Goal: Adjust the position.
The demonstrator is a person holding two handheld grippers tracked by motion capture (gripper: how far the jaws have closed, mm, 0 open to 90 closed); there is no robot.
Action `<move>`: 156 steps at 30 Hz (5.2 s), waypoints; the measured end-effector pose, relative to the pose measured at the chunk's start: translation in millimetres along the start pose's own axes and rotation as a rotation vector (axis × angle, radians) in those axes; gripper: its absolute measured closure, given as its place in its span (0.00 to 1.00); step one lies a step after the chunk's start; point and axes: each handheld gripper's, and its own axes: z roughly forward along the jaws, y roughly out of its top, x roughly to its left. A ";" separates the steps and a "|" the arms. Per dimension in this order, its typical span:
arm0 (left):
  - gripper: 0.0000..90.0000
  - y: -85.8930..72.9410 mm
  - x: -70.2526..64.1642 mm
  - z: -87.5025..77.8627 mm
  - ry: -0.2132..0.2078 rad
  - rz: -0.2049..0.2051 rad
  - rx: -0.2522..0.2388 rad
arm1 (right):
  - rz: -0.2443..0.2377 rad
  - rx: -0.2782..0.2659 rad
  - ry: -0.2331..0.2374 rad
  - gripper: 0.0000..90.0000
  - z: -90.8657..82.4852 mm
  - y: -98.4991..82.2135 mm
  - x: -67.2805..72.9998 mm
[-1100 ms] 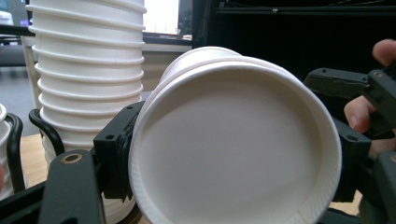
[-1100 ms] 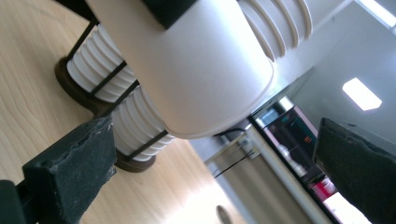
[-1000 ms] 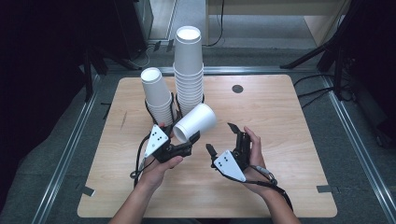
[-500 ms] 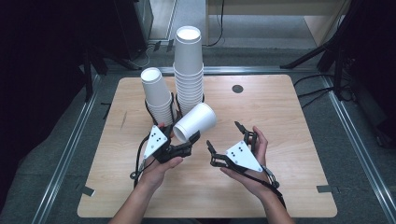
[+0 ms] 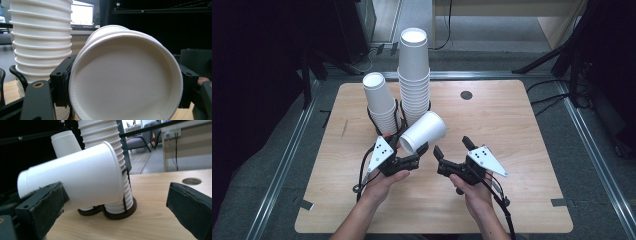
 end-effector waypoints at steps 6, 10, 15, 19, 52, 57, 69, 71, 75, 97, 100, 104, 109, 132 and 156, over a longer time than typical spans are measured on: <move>0.25 -0.4 -1.8 0.2 -0.005 0.007 -0.003 | 0.195 0.004 0.021 0.01 2.3 0.9 1.9; 0.25 -0.6 -1.9 0.3 -0.004 0.010 -0.005 | 0.306 0.018 0.037 0.01 4.6 1.2 0.3; 0.25 -1.0 -2.3 0.6 -0.007 0.013 -0.006 | 0.431 0.029 0.036 0.01 6.7 1.7 0.1; 0.25 -0.8 -2.7 0.3 -0.009 0.020 -0.009 | 0.537 0.056 0.039 0.01 7.9 2.4 -0.2; 0.25 -3.2 -8.6 1.9 -0.026 0.053 -0.009 | 1.064 0.121 0.084 0.00 37.0 5.1 3.8; 0.25 -3.0 -9.1 1.7 -0.031 0.055 -0.011 | 1.084 0.134 0.082 0.00 41.1 4.9 4.3; 0.25 -3.0 -8.2 1.4 -0.036 0.051 -0.002 | 1.142 0.157 0.084 0.01 52.2 5.1 6.4; 0.25 -2.8 -8.3 1.5 -0.038 0.045 -0.007 | 1.146 0.156 0.082 0.02 53.2 4.9 6.5; 0.25 -2.8 -8.7 1.3 -0.037 0.052 -0.003 | 1.154 0.154 0.081 0.06 55.4 3.5 6.2; 0.17 2.0 -11.7 0.5 -0.044 0.052 0.028 | 1.159 0.133 0.103 0.14 56.0 2.1 7.5; 0.13 3.2 -11.7 0.3 -0.037 0.053 0.040 | 1.148 0.121 0.100 0.14 55.3 3.6 5.3; 0.11 4.3 -10.8 0.2 -0.033 0.047 0.050 | 1.134 0.115 0.101 0.14 55.8 3.7 2.5; 0.09 4.9 -8.7 -0.7 -0.024 0.041 0.052 | 1.111 0.104 0.088 0.14 55.2 4.6 -0.8; 0.09 3.6 -2.1 -2.9 0.003 0.036 0.067 | 0.743 -0.020 -0.013 0.14 54.2 20.6 -24.6; 0.09 1.3 4.7 -5.0 0.020 0.032 0.075 | 0.189 -0.101 -0.055 0.14 48.5 33.9 -33.1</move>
